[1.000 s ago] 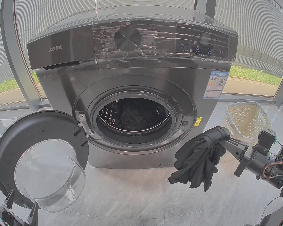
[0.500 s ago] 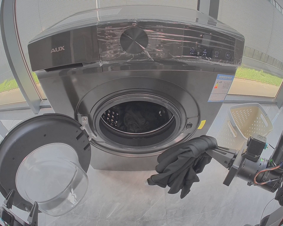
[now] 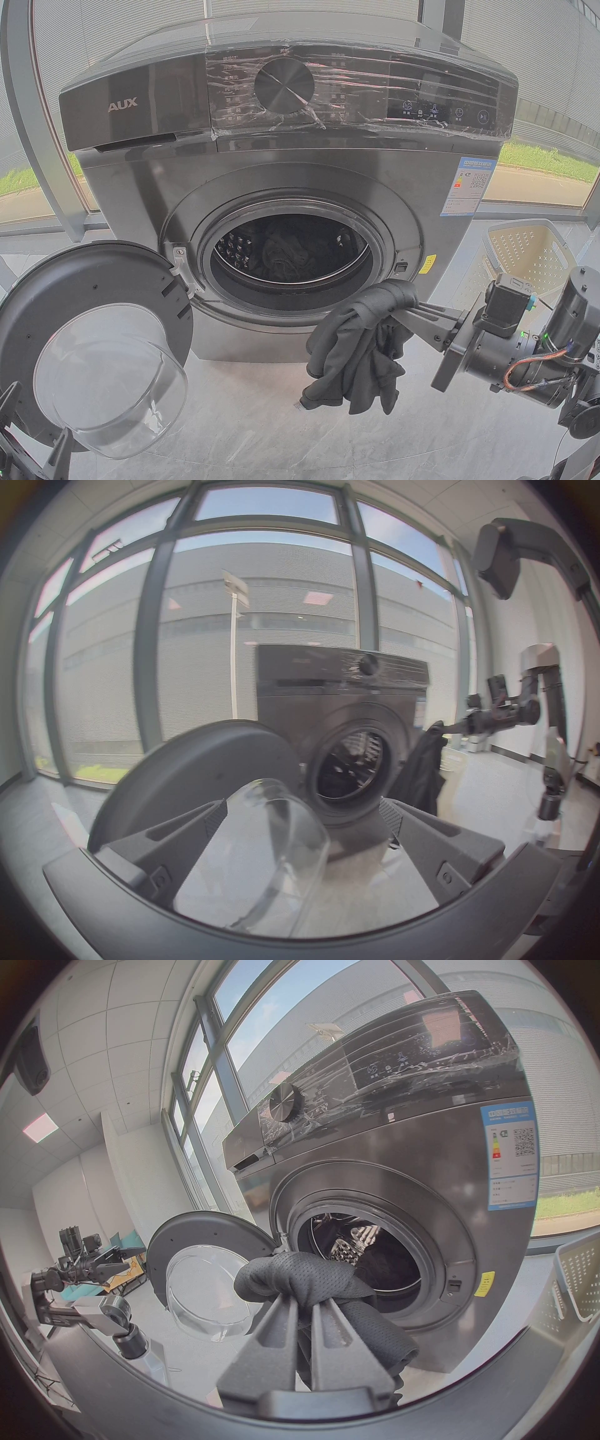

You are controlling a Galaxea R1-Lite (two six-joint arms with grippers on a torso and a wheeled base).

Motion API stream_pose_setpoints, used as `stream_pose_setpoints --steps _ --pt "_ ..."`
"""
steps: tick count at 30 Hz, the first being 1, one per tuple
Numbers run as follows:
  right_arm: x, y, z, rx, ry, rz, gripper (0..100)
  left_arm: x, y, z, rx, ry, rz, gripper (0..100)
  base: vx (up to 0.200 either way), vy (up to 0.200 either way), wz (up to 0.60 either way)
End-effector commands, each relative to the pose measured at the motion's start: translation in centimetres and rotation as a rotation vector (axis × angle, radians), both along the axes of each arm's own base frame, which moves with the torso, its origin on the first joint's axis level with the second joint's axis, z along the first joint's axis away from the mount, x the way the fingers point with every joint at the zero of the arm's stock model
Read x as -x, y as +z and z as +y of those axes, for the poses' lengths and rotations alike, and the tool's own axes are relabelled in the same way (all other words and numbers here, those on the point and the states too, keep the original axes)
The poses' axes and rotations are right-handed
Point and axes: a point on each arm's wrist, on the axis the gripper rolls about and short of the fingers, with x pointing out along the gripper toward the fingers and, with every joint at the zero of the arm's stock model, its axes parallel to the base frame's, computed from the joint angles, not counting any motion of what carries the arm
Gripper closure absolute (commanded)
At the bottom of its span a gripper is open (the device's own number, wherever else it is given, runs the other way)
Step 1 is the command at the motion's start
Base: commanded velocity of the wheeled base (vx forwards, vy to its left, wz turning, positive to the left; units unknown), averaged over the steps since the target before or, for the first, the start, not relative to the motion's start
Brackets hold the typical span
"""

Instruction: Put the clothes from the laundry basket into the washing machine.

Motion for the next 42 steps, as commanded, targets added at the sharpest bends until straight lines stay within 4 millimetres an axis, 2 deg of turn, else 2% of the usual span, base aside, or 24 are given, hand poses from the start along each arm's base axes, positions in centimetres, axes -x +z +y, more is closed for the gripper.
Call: stream_pose_setpoints --steps 1,4,5,8,12,18,26,40,42 --pt "-1.7 -1.2 2.9 -0.014 0.025 -0.003 100 -2.9 2.9 -0.5 -0.043 -0.239 0.156 0 0.0 0.0 0.0" --pt "-1.9 -1.2 3.5 -0.027 0.03 -0.015 100 -3.8 3.8 -0.6 -0.039 -0.328 0.195 0 0.0 0.0 0.0" --pt "-2.3 -0.8 3.9 -0.045 0.028 -0.03 100 -5.3 4.5 -0.8 -0.04 -0.4 0.251 0 0.0 0.0 0.0" --pt "-2.8 -0.7 4.5 -0.064 0.03 -0.026 100 -7.7 5.3 -1.0 -0.047 -0.475 0.303 0 0.0 0.0 0.0" --pt "-3.4 -0.2 5.2 -0.089 0.031 -0.033 100 -11.4 5.5 -2.3 -0.063 -0.589 0.336 0 0.0 0.0 0.0" --pt "-3.7 -0.6 5.5 -0.092 0.031 -0.025 100 -15.3 3.9 -5.2 -0.098 -0.656 0.445 0 0.0 0.0 0.0" --pt "-4.2 0.0 6.0 -0.142 0.033 -0.045 100 -18.9 1.4 -8.4 -0.125 -0.697 0.527 0 0.0 0.0 0.0" --pt "-4.5 0.6 6.3 -0.162 0.031 -0.065 100 -23.0 -1.2 -10.5 -0.115 -0.677 0.629 0 0.0 0.0 0.0" --pt "-4.4 0.7 6.4 -0.163 0.033 -0.066 100 -24.4 -2.1 -11.2 -0.12 -0.668 0.659 0 0.0 0.0 0.0"
